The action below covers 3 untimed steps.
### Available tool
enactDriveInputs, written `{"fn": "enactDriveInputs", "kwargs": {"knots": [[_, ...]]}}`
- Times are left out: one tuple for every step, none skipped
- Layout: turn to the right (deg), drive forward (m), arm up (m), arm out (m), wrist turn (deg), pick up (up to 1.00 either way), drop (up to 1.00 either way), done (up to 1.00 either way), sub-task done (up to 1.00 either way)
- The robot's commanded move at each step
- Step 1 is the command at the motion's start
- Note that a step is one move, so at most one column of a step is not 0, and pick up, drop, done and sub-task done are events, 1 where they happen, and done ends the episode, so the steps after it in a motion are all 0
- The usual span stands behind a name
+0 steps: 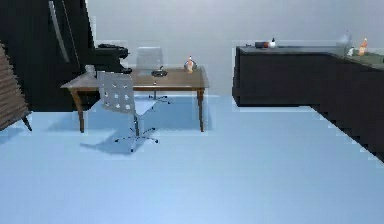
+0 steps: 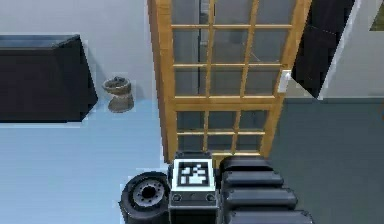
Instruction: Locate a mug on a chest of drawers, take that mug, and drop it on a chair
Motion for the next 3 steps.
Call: {"fn": "enactDriveInputs", "kwargs": {"knots": [[-6.0, 0.0, 0.0, 0.0, 0.0, 0.0, 0.0, 0.0, 0.0], [0.0, 0.25, 0.0, 0.0, 0.0, 0.0, 0.0, 0.0, 0.0], [0.0, 1.0, 0.0, 0.0, 0.0, 0.0, 0.0, 0.0, 0.0]]}}
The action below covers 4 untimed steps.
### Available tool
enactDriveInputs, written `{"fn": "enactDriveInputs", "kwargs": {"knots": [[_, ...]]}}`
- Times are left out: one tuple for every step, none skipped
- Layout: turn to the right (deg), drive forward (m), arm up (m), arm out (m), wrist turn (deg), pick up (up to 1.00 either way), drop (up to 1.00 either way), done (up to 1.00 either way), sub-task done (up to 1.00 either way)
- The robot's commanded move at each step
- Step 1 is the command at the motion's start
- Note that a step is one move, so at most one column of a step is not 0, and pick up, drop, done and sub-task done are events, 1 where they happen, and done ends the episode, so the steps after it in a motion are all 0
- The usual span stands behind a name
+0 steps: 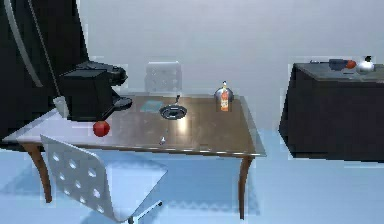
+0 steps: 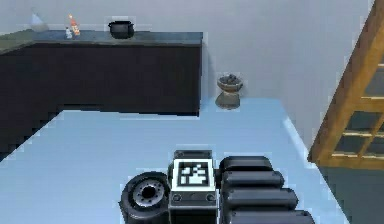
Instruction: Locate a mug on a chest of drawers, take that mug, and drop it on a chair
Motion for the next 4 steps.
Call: {"fn": "enactDriveInputs", "kwargs": {"knots": [[3.0, 0.0, 0.0, 0.0, 0.0, 0.0, 0.0, 0.0, 0.0], [0.0, 0.6, 0.0, 0.0, 0.0, 0.0, 0.0, 0.0, 0.0], [45.0, 0.0, 0.0, 0.0, 0.0, 0.0, 0.0, 0.0, 0.0], [45.0, 0.0, 0.0, 0.0, 0.0, 0.0, 0.0, 0.0, 0.0]]}}
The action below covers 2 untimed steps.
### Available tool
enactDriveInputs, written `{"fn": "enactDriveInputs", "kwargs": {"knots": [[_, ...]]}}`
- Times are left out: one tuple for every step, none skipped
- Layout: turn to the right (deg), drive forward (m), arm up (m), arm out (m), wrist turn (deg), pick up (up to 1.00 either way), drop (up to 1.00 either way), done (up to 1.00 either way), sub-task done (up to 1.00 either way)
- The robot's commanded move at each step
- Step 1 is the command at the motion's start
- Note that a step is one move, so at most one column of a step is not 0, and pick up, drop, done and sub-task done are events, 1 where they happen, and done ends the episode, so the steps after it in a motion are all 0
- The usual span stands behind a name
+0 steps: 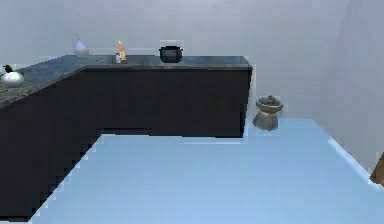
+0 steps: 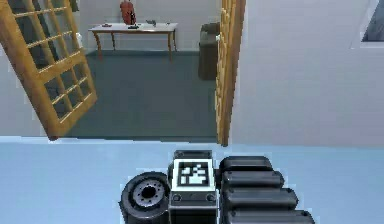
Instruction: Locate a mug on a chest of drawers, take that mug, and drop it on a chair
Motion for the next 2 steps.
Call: {"fn": "enactDriveInputs", "kwargs": {"knots": [[45.0, 0.0, 0.0, 0.0, 0.0, 0.0, 0.0, 0.0, 0.0], [3.0, 0.0, 0.0, 0.0, 0.0, 0.0, 0.0, 0.0, 0.0]]}}
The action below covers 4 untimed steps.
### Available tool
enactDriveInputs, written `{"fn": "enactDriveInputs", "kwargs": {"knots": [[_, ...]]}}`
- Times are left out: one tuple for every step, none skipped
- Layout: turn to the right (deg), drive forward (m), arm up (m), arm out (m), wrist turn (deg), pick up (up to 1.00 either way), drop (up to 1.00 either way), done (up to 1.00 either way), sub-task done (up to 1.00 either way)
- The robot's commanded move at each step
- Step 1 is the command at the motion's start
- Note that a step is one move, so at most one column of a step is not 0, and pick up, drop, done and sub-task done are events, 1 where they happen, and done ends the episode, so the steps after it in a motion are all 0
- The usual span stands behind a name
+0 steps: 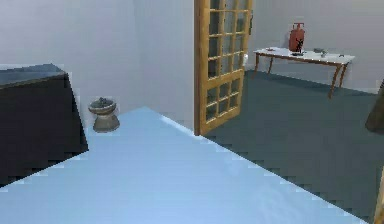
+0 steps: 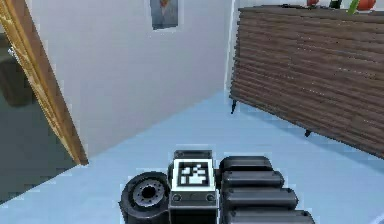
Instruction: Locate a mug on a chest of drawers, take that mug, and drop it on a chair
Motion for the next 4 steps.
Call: {"fn": "enactDriveInputs", "kwargs": {"knots": [[-45.0, 0.0, 0.0, 0.0, 0.0, 0.0, 0.0, 0.0, 0.0], [-45.0, 0.0, 0.0, 0.0, 0.0, 0.0, 0.0, 0.0, 0.0], [-45.0, 0.0, 0.0, 0.0, 0.0, 0.0, 0.0, 0.0, 0.0], [-12.0, 0.0, 0.0, 0.0, 0.0, 0.0, 0.0, 0.0, 0.0]]}}
